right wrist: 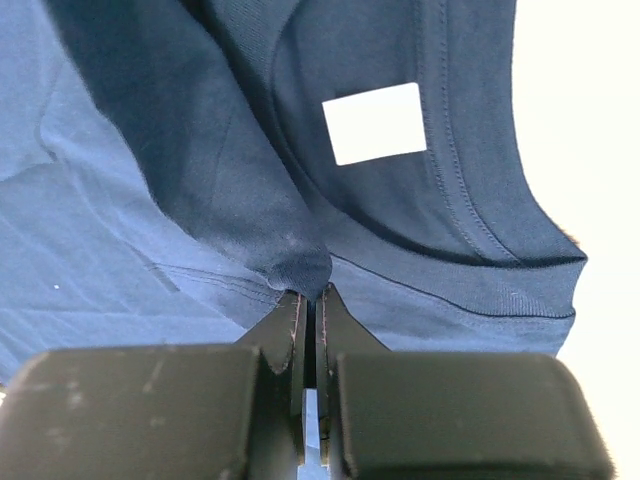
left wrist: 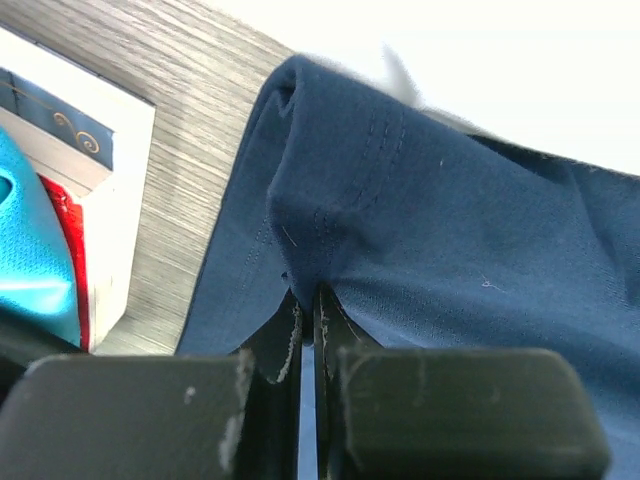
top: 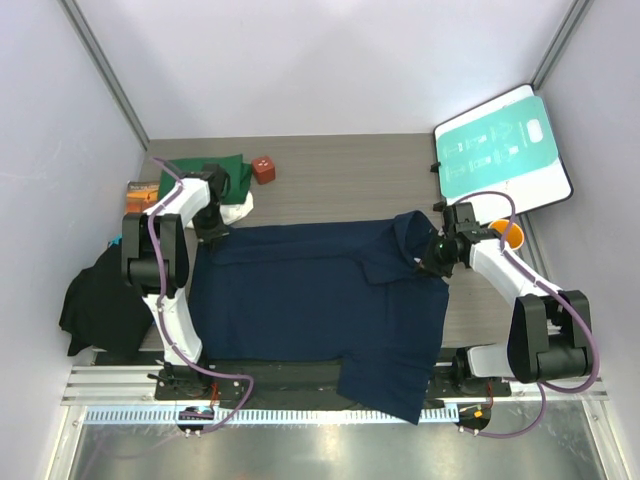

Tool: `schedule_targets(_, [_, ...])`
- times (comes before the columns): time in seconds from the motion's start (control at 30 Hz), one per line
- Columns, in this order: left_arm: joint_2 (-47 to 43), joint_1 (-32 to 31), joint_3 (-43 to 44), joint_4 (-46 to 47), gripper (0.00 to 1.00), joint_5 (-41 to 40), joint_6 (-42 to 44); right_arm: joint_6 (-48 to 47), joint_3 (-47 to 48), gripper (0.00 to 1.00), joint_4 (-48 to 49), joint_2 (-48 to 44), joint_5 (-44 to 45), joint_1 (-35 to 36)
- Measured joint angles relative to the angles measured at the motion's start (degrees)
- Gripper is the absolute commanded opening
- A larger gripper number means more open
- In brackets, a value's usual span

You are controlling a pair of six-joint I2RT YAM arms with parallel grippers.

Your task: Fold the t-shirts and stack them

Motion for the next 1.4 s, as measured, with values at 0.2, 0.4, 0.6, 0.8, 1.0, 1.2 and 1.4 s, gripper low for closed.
schedule_targets(0.2, [0.0,0.0,0.1,-0.6,0.21,-1.2,-0.3,0.1,-2.0,0.04,0.8,0.6,0.0,0.0])
schedule_targets(0.4, [0.0,0.2,0.1,-1.4,0.41,-3.6,-0.4,0.2,-2.3,0.21,0.7,1.0,-0.2,0.0])
schedule_targets(0.6, [-4.8,0.3,0.0,-2.9,0.44,-6.1,-0.9,0.2,-2.0,0.31,-2.4,-4.7,2.2,0.0])
schedule_targets(0.8, [-17.3,0.1,0.4,-2.2,0.45,-3.3,-1.9,0.2,3.8,0.33,-3.8,-13.7,3.7,0.0])
schedule_targets(1.0, [-16.1,-5.2,6.8,0.5,0.31,3.2,-2.2,0.1,13.7,0.34,2.3,-2.0,1.0,0.5])
schedule_targets(1.2, [-2.2,-13.9,9.7,4.5,0.31,7.5,-2.8,-0.2,18.7,0.36,5.3,14.1,3.6,0.8])
schedule_targets(1.4, [4.5,-17.3,9.9,4.9,0.3,9.0,-3.2,-0.3,18.8,0.38,5.9,16.4,6.0,0.8])
